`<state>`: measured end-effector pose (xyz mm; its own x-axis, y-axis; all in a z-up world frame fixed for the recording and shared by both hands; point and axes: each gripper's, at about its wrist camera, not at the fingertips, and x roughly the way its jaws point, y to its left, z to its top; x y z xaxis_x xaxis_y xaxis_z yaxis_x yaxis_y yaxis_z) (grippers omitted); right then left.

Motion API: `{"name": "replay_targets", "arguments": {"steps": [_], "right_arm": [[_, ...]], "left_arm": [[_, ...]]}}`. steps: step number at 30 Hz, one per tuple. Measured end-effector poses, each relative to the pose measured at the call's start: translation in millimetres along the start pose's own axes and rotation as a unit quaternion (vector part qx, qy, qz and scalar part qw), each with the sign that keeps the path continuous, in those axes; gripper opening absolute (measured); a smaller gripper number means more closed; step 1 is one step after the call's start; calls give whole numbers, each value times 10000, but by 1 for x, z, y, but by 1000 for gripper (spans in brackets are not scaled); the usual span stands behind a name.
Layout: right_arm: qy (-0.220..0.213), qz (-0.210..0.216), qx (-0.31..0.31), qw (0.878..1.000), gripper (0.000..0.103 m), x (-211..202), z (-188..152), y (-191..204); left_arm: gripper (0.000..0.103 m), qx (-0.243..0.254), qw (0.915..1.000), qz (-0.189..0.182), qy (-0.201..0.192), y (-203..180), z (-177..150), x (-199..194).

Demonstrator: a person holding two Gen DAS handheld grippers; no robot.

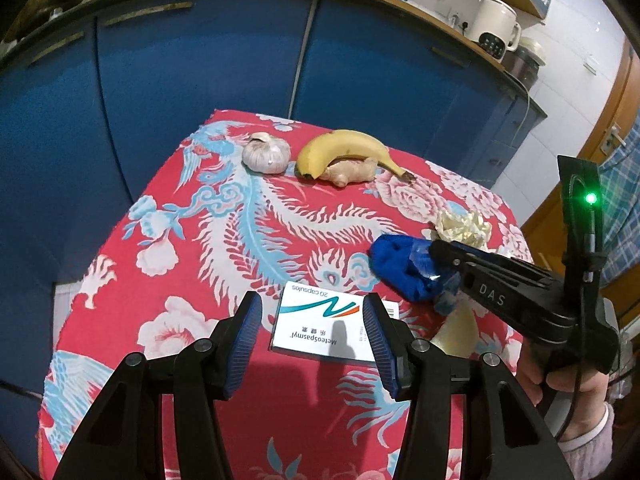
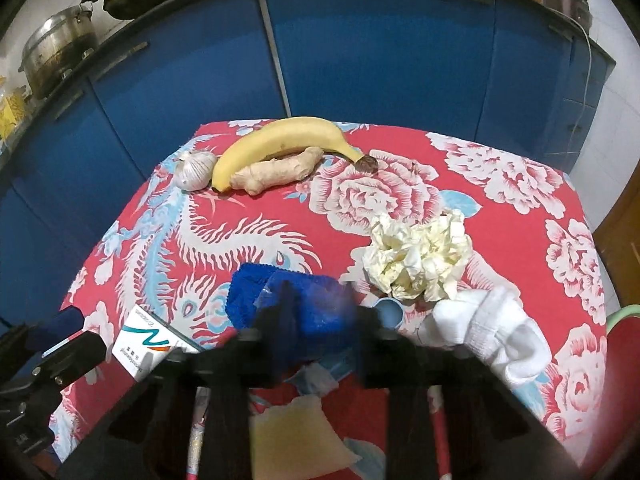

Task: Collect trash
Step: 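Reach the right gripper to the blue cloth on the table and grasp it, then grasp the yellow sponge with the left gripper while the right holds the blue cloth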

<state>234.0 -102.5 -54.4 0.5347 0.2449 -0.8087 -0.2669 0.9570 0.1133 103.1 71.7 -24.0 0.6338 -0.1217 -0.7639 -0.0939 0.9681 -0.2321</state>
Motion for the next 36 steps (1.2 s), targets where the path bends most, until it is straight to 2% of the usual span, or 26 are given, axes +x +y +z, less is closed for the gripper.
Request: {"name": "replay_targets", "arguments": {"steps": [2,10,16,21,26,32,36], "right_arm": [[-83,-21,-43,10000,11,-4,-1,2],[-906,-888,-470,9908,9,-64,-2,-3],[-993,-1700,-734,9777,9,-95,-21,-24],[-867,-2068,-1007,9693,9,-103,-49,-31],[-687,-1897,-1072,9735,9,-102,-72,-28],[-592,-1445,-926,9834,9,-99,-89,-18],[-482,-944,-583,9927,11,-99,-93,-22]], "left_arm": [[54,-11,10000,-2,-11,1,0,-1],[54,-12,10000,-75,-55,-1,0,-4],[54,89,9997,-203,-48,-11,-4,-5],[54,192,9994,-289,-8,-21,-9,-4],[54,290,9990,-337,15,-30,-15,-7],[54,417,9984,-371,95,-36,-22,-4],[54,572,9973,-426,161,-44,-25,1]]}}
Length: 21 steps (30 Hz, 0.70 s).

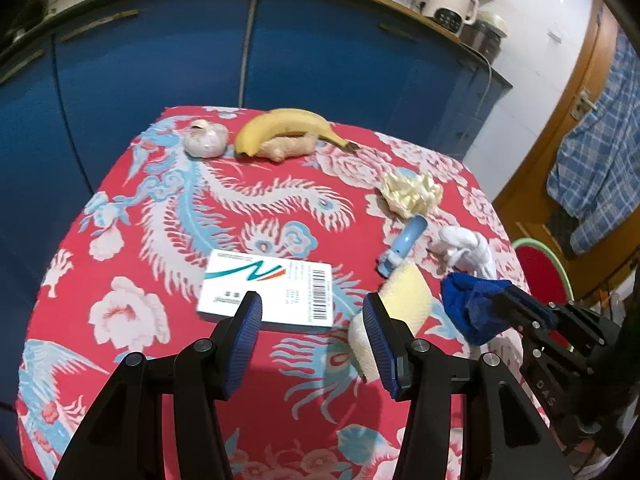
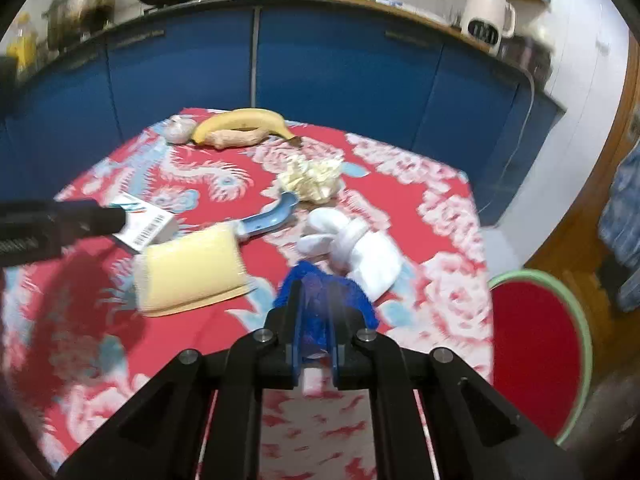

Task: Collect trash
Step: 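Grasp the yellow sponge with the left gripper while the right holds the blue cloth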

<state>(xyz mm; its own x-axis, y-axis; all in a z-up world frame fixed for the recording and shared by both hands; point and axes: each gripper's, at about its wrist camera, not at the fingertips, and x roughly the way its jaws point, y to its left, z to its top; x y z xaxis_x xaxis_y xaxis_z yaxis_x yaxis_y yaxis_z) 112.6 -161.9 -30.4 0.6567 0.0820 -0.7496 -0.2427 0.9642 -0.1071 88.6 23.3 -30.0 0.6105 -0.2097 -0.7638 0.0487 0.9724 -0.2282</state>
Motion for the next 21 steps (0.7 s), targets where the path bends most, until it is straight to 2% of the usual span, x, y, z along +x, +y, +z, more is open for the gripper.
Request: {"name": "replay_targets", "arguments": {"steps": [2,4,8,14,21], "right_arm": [[41,167,162,9997,22,1,-1,-3],[54,280,324,9991,26,1,-2,-6],[115,699,563,9959,27,2,-6,-12],[188,1072,682,9917,27,1,-12,-14],[288,1506,580,9865,27,-7,-22,-4]], "left_arm": [[54,115,9999,-40,37,-5,-1,5],[54,227,9997,-75,61,-11,-1,11],[54,432,9989,-147,139,-21,-3,22],[54,695,9973,-207,129,-33,-5,28],[54,742,9969,-214,153,-38,-2,32]]}}
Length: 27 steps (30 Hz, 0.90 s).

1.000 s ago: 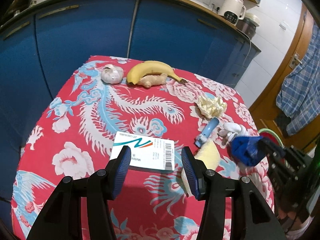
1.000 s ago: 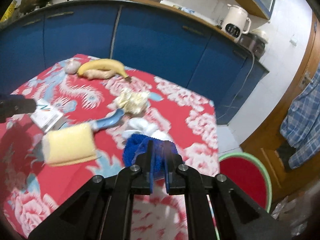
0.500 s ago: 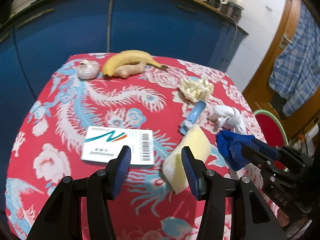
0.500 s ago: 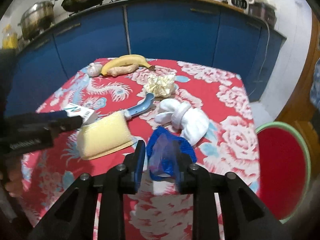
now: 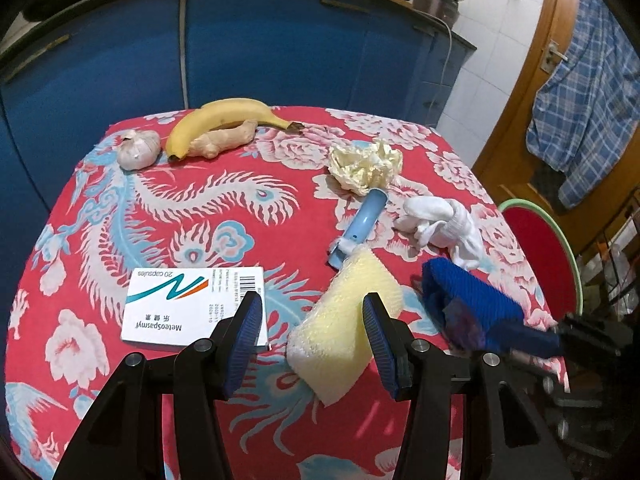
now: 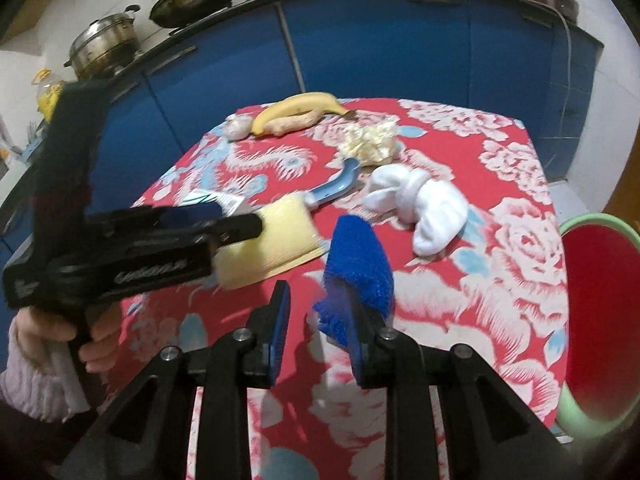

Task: Collect trash
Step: 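Grasp the yellow sponge with the left gripper while the right holds the blue cloth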

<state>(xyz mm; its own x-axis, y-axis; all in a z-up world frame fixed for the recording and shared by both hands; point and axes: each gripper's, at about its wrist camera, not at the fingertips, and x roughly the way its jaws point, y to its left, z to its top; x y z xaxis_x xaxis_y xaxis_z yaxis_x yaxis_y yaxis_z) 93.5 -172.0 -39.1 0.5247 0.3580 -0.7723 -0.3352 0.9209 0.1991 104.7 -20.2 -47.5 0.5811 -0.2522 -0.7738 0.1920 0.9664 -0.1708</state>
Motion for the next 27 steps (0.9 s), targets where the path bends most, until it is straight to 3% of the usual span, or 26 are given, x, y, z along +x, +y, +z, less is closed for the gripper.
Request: {"name": "replay_targets", "arguments": {"steps": [10,13,16,19,24,27], "right_arm": [[190,-24,-332,9993,27,-13,-25,16],[204,-25,-232,9995,27,-19,-31,12],[224,-23,-121,9997,28,-22,-37,8],[219,-103,-70,9997,28,-26,-40,5],[145,-220,37,9996,37,-29,-39,2],[37,-308,135,9994,50,-28,-37,0]], "left_arm": [[54,403,9992,-17,49,-12,1,11],[54,611,9979,-110,209,-20,-4,16],[54,818,9965,33,179,-27,-9,17],[47,868,9961,15,148,-27,-10,14],[41,1041,9945,90,88,-30,-13,11],[43,1075,9941,111,83,-30,-13,11]]}}
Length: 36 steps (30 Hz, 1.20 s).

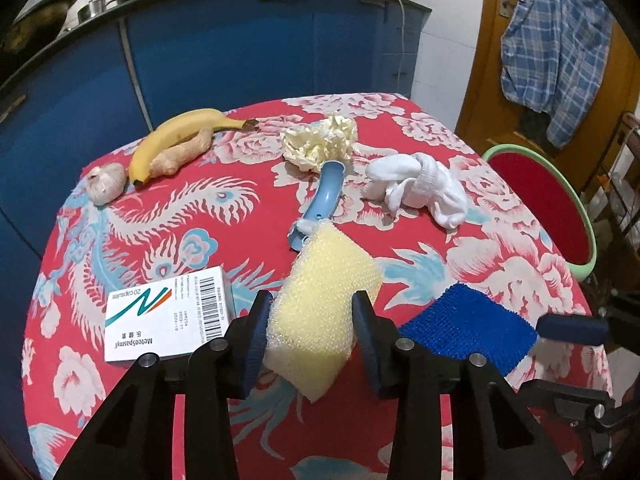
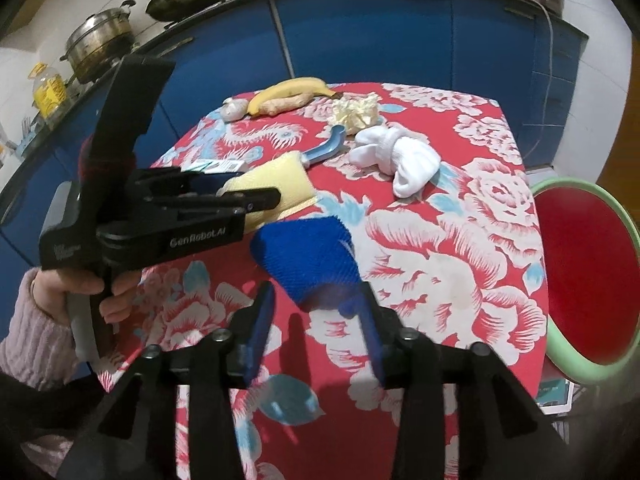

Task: Collect trash
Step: 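Grasp the yellow sponge with the left gripper while the right holds the blue cloth, then carry the blue cloth and yellow sponge over the red bucket and open both grippers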

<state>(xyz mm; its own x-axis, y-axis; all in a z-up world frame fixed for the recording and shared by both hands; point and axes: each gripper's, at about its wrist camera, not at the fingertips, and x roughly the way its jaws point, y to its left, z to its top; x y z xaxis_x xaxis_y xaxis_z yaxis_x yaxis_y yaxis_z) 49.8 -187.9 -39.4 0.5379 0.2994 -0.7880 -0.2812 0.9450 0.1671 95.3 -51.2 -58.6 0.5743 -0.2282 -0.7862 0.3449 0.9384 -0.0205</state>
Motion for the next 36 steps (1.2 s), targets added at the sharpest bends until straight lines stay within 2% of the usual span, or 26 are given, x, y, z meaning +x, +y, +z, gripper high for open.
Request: {"name": "replay_targets", "arguments": {"steps": [2,12,13,14,16,17,20,27,36], "right_arm": [[-58,-22,48,10000,52,1,1,0],[2,-240,38,9997,52,27,8,5],[38,-292,43,9996,50,31,8,5],[62,-306,58,9995,41,33,8,4],[89,-248,133,9996,33,35,8,2],[69,-236,161,9996,26,34,8,2],[-18,-331,129,9994,17,30,8,2],[-324,-631,336,9969,14,9,10,-14],[-719,-1317,877,9848,14,-26,10,-63]], "left_arm": [[49,-57,10000,-6,46,3,1,2],[52,-181,9997,-120,74,9,0,5],[52,-185,9997,-124,76,9,1,6],[53,-188,9997,-126,77,10,1,6],[54,-193,9997,-123,77,10,0,6],[55,-202,9997,-124,80,10,0,6],[58,-212,9996,-165,111,10,1,8],[59,55,9998,-67,184,-3,-1,16],[45,98,9999,-81,52,-8,-1,12]]}}
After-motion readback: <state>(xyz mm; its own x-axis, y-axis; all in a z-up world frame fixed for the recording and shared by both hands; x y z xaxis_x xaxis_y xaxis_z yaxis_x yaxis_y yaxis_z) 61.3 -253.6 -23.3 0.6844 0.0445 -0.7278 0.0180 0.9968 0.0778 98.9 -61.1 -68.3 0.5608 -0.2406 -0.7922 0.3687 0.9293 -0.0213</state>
